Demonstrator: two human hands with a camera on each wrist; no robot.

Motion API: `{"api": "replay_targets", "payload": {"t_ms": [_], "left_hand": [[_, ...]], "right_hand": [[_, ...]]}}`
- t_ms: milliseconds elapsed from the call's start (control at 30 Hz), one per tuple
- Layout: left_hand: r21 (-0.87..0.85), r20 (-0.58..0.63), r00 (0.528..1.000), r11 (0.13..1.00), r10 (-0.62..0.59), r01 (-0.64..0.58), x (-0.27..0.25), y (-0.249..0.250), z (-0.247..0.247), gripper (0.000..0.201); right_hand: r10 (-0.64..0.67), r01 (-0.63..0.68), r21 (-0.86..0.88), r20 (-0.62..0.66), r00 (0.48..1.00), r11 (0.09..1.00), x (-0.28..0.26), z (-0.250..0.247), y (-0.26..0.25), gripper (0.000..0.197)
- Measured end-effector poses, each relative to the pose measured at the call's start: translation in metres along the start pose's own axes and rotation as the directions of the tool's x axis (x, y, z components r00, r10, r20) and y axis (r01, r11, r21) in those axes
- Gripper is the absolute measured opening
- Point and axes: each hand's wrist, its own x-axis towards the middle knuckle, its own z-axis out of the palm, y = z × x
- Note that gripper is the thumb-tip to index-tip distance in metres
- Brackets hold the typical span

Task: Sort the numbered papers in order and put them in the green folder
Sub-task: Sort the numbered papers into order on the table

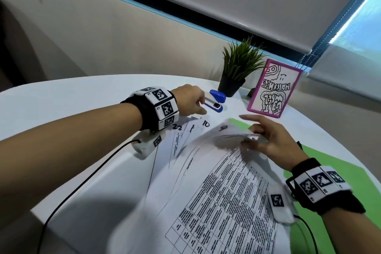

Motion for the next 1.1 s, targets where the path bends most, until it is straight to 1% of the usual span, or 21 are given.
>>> {"api": "replay_targets", "payload": {"t_ms": [33, 100, 200, 267, 300, 367, 433, 500, 567, 633, 667, 700, 733, 767, 867, 900, 933, 967, 1000, 1067, 1100], "left_hand": [[-0.021, 0.02, 1.0, 1.0, -0.021, 0.022, 0.001, -0.001, 0.003, 0.038], [-0.078, 0.026, 1.0, 0.997, -0.018, 0.02, 0.001, 0.001, 0.007, 0.035], [-0.108, -0.01, 0.999, 0.993, 0.047, -0.048, 0.001, 0.006, 0.009, 0.019], [-0.147, -0.021, 0.995, 0.984, 0.101, -0.103, 0.0, 0.012, 0.007, 0.009], [-0.197, -0.008, 0.991, 0.972, 0.13, -0.129, -0.002, 0.013, 0.005, 0.006], [-0.338, 0.037, 0.982, 0.927, 0.188, -0.164, -0.006, 0.018, -0.001, 0.009], [-0.451, 0.065, 0.972, 0.876, 0.226, -0.173, -0.011, 0.02, -0.007, 0.009], [-0.524, 0.095, 0.97, 0.84, 0.224, -0.143, -0.014, 0.02, -0.012, 0.018], [-0.506, 0.111, 0.981, 0.859, 0.162, -0.085, -0.015, 0.016, -0.014, 0.023], [-0.333, 0.112, 0.99, 0.942, 0.081, -0.039, -0.011, 0.008, -0.012, 0.02], [-0.218, 0.124, 0.992, 0.976, 0.035, -0.007, -0.01, 0.005, -0.01, 0.021], [-0.124, 0.136, 0.991, 0.992, -0.012, 0.029, -0.01, 0.002, -0.006, 0.024], [-0.074, 0.147, 0.988, 0.996, -0.047, 0.058, -0.01, -0.001, -0.003, 0.027], [-0.066, 0.152, 0.987, 0.995, -0.058, 0.068, -0.01, -0.002, 0.001, 0.026], [-0.139, 0.135, 0.991, 0.989, -0.023, 0.042, -0.011, -0.002, 0.006, 0.011], [-0.161, 0.124, 0.992, 0.987, 0.005, 0.015, -0.011, 0.0, 0.006, 0.007], [-0.186, 0.111, 0.993, 0.983, 0.035, -0.014, -0.01, 0.003, 0.006, 0.005], [-0.223, 0.101, 0.993, 0.974, 0.061, -0.037, -0.01, 0.005, 0.005, 0.006], [-0.273, 0.096, 0.992, 0.96, 0.084, -0.055, -0.01, 0.008, 0.003, 0.005], [-0.384, 0.096, 0.988, 0.92, 0.122, -0.076, -0.011, 0.014, 0.0, 0.004], [-0.433, 0.1, 0.985, 0.897, 0.14, -0.084, -0.011, 0.017, -0.002, 0.004]], "right_hand": [[0.005, -0.005, -0.029, 0.026, 1.0, 1.0, -0.001, 0.0, 0.001, 0.038], [-0.008, 0.011, -0.069, 0.049, 0.999, 0.998, 0.0, 0.001, 0.002, 0.021], [-0.043, 0.044, -0.092, 0.014, 0.999, 0.995, 0.003, 0.001, 0.007, 0.025], [-0.062, 0.061, -0.154, -0.003, 0.998, 0.986, 0.006, 0.001, 0.009, 0.02], [-0.062, 0.059, -0.185, -0.009, 0.998, 0.981, 0.006, 0.0, 0.009, 0.018], [-0.056, 0.05, -0.203, -0.027, 0.998, 0.978, 0.006, 0.0, 0.009, 0.017], [-0.026, 0.018, -0.165, -0.044, 0.999, 0.986, 0.005, 0.0, 0.007, 0.022], [0.004, -0.01, -0.111, -0.053, 0.999, 0.994, 0.002, -0.001, 0.006, 0.029], [0.008, -0.013, -0.072, -0.062, 0.998, 0.997, -0.001, -0.002, 0.004, 0.028], [0.013, -0.014, -0.021, -0.068, 0.998, 1.0, -0.004, -0.003, 0.001, 0.022], [0.019, -0.019, 0.008, -0.07, 0.997, 1.0, -0.006, -0.003, 0.001, 0.026], [0.036, -0.034, 0.033, -0.068, 0.997, 0.999, -0.006, -0.003, -0.001, 0.031], [0.054, -0.051, 0.046, -0.059, 0.997, 0.998, -0.007, -0.003, -0.002, 0.035], [0.065, -0.063, 0.047, -0.046, 0.997, 0.997, -0.008, -0.003, -0.004, 0.037], [0.062, -0.062, 0.021, -0.015, 0.998, 0.998, -0.008, -0.002, -0.007, 0.045], [0.067, -0.067, 0.007, -0.005, 0.998, 0.998, -0.008, -0.003, -0.006, 0.04], [0.066, -0.065, -0.019, 0.008, 0.998, 0.998, -0.007, -0.004, -0.006, 0.03], [0.056, -0.054, -0.063, 0.02, 0.998, 0.997, -0.006, -0.005, -0.005, 0.019], [0.029, -0.026, -0.124, 0.026, 0.999, 0.992, -0.005, -0.005, -0.002, 0.014], [-0.026, 0.028, -0.237, 0.01, 1.0, 0.971, -0.001, -0.004, 0.003, 0.016], [-0.05, 0.051, -0.257, 0.008, 0.999, 0.965, 0.001, -0.003, 0.004, 0.018]]}}
